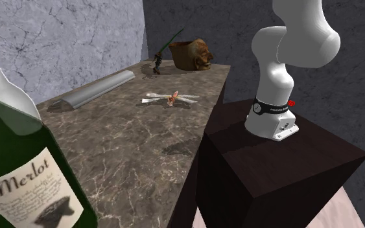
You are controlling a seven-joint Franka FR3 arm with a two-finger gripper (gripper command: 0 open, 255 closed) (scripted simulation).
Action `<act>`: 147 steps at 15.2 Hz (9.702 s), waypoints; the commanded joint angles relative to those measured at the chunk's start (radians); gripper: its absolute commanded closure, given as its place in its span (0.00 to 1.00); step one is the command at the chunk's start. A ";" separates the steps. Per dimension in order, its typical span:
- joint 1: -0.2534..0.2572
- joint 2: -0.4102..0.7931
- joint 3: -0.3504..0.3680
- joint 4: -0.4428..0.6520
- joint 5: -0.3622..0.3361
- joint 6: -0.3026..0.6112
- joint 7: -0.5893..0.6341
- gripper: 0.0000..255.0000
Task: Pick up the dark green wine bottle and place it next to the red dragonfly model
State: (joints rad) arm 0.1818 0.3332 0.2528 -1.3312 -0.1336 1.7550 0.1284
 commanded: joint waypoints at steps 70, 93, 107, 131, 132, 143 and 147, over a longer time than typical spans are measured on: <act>-0.308 -1.037 -0.531 -0.536 -0.016 -0.461 -0.834 1.00; -0.341 -1.201 -0.554 -0.964 -0.058 -0.195 -0.817 1.00; -0.362 -1.256 -0.587 -1.182 -0.093 -0.033 -0.813 1.00; -0.388 -1.269 -0.637 -1.386 -0.143 0.158 -0.812 0.00; -0.389 -1.270 -0.637 -1.387 -0.143 0.158 -0.813 0.00; -0.379 -1.285 -0.604 -1.269 -0.113 0.025 -0.817 0.00; -0.379 -1.285 -0.604 -1.269 -0.113 0.025 -0.817 0.00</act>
State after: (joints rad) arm -0.1968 -0.9520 -0.3507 -2.6005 -0.2467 1.7806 -0.6883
